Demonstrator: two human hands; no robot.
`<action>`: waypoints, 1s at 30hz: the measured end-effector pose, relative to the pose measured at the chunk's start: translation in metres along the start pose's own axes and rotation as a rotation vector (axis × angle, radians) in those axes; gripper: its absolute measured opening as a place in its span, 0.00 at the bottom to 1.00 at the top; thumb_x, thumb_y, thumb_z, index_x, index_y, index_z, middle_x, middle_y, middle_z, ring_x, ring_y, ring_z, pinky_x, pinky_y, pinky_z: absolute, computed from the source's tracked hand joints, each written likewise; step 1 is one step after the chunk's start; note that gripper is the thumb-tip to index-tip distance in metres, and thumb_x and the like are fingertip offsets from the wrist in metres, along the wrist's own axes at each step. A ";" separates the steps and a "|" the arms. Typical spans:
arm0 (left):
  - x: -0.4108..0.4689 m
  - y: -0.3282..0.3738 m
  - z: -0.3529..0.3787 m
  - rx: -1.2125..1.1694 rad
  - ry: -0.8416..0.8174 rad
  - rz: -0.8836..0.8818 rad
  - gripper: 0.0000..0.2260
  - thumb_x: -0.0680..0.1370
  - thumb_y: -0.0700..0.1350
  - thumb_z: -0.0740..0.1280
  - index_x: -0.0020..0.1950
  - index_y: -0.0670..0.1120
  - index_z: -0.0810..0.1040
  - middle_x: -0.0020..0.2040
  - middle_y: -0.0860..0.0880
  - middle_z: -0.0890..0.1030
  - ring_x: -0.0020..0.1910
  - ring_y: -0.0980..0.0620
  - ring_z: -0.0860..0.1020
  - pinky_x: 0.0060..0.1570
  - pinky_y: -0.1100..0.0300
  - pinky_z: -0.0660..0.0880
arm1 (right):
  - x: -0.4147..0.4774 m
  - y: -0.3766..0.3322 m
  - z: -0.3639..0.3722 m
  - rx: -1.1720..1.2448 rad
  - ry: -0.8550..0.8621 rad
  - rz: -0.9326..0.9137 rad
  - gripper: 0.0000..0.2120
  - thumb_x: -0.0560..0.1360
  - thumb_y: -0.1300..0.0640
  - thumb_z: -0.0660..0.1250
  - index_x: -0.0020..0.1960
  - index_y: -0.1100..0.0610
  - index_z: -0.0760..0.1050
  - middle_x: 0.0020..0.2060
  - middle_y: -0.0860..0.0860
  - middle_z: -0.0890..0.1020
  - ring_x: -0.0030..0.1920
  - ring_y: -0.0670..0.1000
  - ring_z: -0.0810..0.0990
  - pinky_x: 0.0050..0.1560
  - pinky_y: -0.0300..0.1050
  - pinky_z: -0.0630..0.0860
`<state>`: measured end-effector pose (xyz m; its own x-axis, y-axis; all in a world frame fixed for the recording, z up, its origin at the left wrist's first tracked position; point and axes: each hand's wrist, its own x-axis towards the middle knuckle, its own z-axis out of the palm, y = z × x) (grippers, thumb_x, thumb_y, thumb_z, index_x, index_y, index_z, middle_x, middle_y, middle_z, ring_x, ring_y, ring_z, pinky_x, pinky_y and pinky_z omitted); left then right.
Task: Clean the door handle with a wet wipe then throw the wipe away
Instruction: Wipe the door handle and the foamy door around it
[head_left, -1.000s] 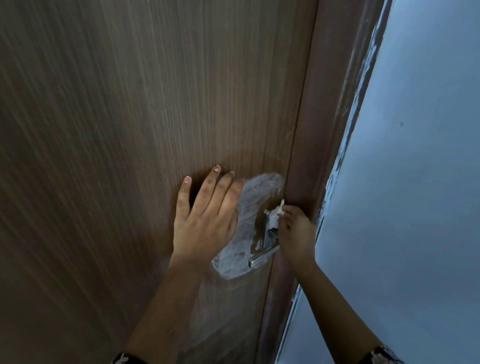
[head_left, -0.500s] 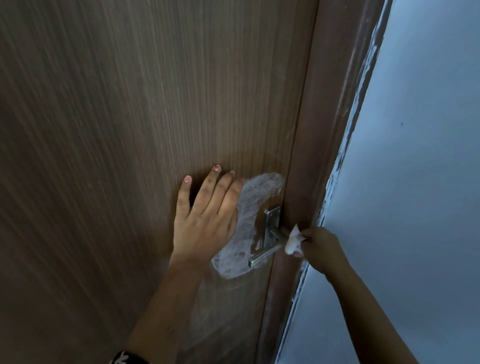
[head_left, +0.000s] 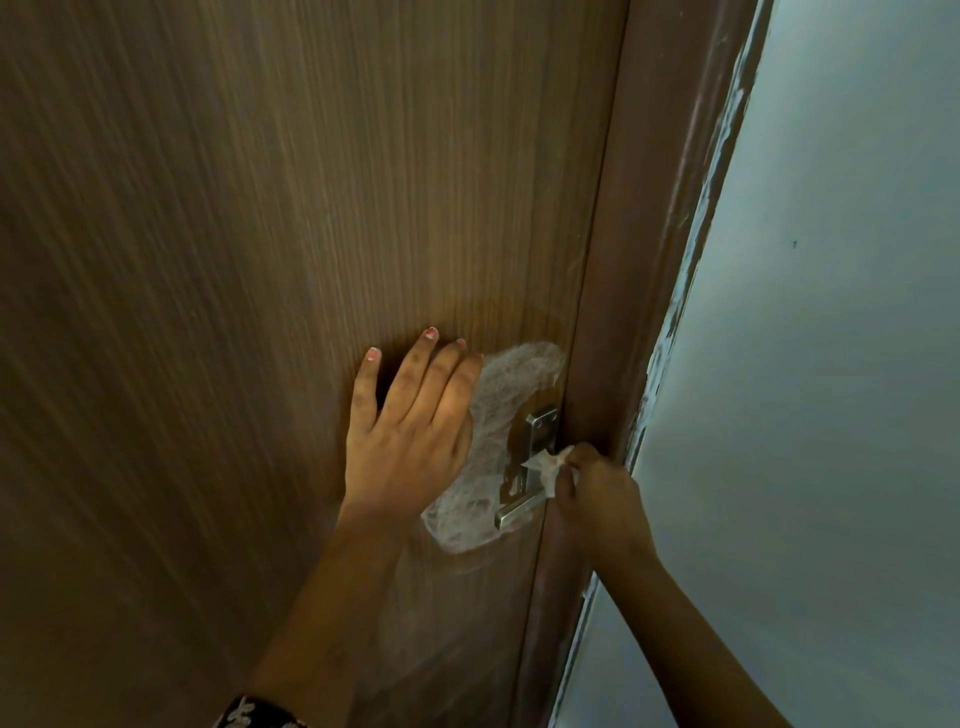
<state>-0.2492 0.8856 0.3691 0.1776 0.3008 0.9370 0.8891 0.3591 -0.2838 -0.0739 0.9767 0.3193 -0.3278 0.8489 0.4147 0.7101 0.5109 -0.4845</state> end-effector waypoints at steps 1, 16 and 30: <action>0.000 0.000 0.001 0.003 -0.004 0.000 0.18 0.80 0.48 0.60 0.70 0.47 0.71 0.66 0.50 0.76 0.70 0.49 0.69 0.75 0.45 0.49 | -0.002 0.000 0.000 0.001 0.013 0.009 0.07 0.78 0.58 0.60 0.50 0.60 0.75 0.45 0.56 0.83 0.43 0.55 0.82 0.39 0.35 0.66; 0.000 0.000 0.001 0.029 -0.014 -0.021 0.18 0.80 0.48 0.61 0.69 0.47 0.71 0.66 0.49 0.76 0.70 0.50 0.68 0.76 0.46 0.47 | -0.055 -0.030 0.024 0.334 -0.016 0.123 0.08 0.79 0.51 0.59 0.56 0.51 0.67 0.47 0.50 0.81 0.47 0.51 0.82 0.41 0.41 0.77; 0.004 -0.001 -0.004 -0.020 -0.070 -0.007 0.18 0.78 0.46 0.63 0.68 0.46 0.71 0.64 0.48 0.78 0.70 0.49 0.68 0.75 0.46 0.46 | -0.037 -0.031 0.051 1.768 -0.106 1.081 0.13 0.80 0.57 0.53 0.57 0.60 0.72 0.43 0.56 0.79 0.42 0.53 0.79 0.43 0.45 0.75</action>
<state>-0.2475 0.8828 0.3740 0.1422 0.3594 0.9223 0.8987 0.3437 -0.2725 -0.1152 0.9362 0.2798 -0.3549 0.7993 -0.4850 -0.6097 -0.5911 -0.5281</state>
